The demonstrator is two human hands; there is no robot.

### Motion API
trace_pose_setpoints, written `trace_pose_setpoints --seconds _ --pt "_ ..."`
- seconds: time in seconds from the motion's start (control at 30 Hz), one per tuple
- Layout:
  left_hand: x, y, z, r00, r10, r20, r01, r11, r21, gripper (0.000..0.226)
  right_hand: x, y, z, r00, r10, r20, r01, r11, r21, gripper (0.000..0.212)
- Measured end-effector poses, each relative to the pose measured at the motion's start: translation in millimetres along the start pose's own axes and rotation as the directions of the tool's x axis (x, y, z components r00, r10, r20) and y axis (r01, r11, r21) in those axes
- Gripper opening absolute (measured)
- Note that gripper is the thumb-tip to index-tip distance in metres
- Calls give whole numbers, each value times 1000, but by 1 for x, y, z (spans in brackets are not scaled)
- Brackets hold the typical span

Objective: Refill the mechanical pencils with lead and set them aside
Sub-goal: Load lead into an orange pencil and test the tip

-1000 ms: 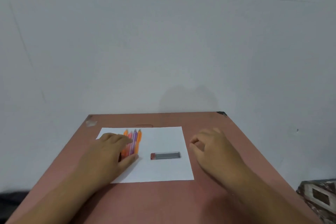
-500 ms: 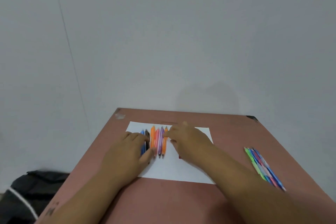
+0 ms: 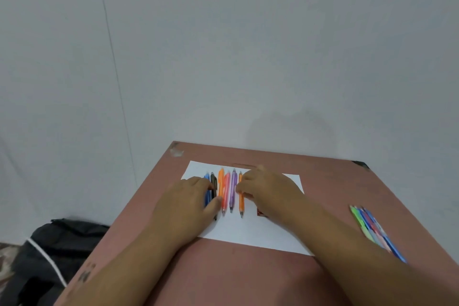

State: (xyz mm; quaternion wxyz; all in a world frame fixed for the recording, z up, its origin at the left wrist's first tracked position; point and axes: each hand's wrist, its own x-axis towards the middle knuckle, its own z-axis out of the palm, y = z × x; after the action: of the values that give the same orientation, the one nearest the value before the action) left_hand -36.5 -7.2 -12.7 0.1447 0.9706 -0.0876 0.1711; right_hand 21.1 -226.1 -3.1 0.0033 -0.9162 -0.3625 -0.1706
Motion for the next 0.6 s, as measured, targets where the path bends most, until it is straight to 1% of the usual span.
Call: trace_pose_setpoints --seconds 0.1,0.2,0.23,0.33,0.4,0.5,0.6 --pt "0 1 -1 1000 -11 -7 11 1000 11 37 -2 5 0 999 -33 2 33 999 -24 28" --pt "-2 2 -1 1000 -15 -13 15 1000 9 35 -5 7 -3 997 -71 43 72 997 -38 32" --pt "-2 2 -1 1000 -17 -13 17 1000 2 33 -7 8 -5 995 -78 56 81 996 -43 31" --pt "-2 1 -1 1000 -20 -24 20 1000 -15 28 -12 10 -7 996 -89 32 91 993 -69 27" --pt "-3 0 -1 999 -17 -31 15 999 -52 26 -15 13 -9 998 -56 5 56 998 -28 26" --pt "-3 -4 -1 997 -59 -58 45 976 -213 16 -19 14 -14 994 70 -82 -64 996 69 21" --pt "-1 -5 -6 993 -55 -108 17 945 -326 11 -22 18 -14 978 158 -138 -144 984 109 15"
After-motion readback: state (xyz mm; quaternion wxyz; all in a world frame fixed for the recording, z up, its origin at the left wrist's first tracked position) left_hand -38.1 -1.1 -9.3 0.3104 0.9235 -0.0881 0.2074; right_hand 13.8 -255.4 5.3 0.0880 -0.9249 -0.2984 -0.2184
